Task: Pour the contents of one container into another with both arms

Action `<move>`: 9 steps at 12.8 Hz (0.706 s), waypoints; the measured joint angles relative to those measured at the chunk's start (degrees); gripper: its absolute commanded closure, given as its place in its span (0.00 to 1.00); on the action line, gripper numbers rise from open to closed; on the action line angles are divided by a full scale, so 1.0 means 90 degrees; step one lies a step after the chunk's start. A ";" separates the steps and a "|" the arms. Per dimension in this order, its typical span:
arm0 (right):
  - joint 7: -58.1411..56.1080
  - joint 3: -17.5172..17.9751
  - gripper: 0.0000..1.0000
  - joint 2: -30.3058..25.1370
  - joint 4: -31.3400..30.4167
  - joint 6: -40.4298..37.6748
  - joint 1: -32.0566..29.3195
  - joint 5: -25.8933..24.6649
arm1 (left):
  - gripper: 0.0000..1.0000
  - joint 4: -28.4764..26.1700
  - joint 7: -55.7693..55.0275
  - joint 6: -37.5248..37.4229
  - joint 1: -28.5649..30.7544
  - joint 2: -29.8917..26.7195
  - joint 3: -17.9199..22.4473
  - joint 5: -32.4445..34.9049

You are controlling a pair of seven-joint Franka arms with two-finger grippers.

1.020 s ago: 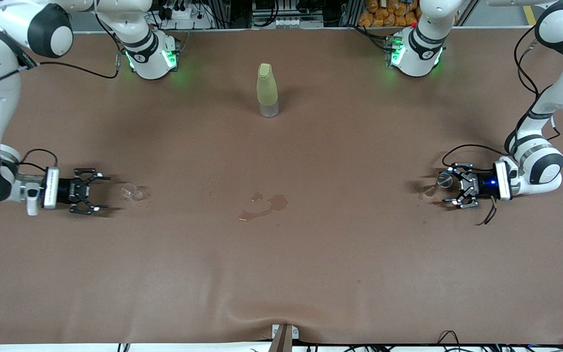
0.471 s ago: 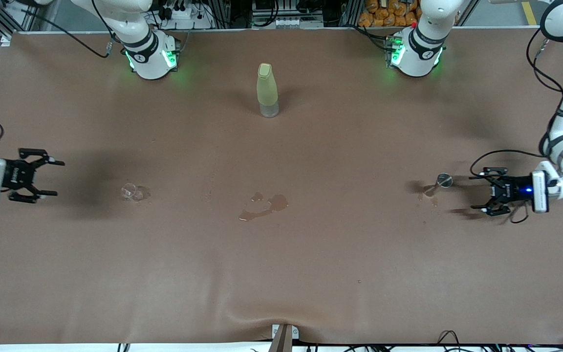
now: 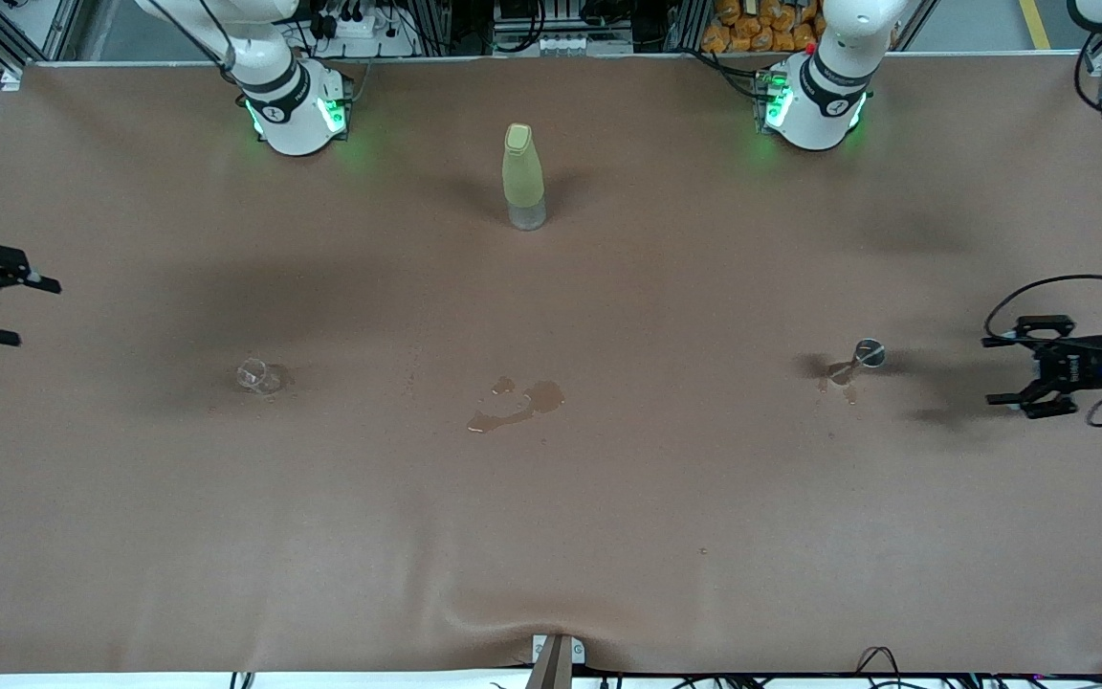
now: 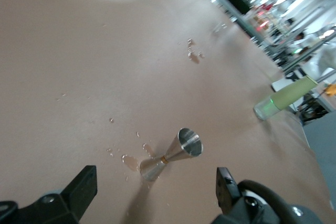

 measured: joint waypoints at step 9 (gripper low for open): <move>0.4240 0.1951 0.00 -0.1102 0.0489 -0.0712 -0.0391 -0.1610 | 0.00 0.0027 -0.4844 0.0373 -0.0838 -0.2101 -0.0770 0.2251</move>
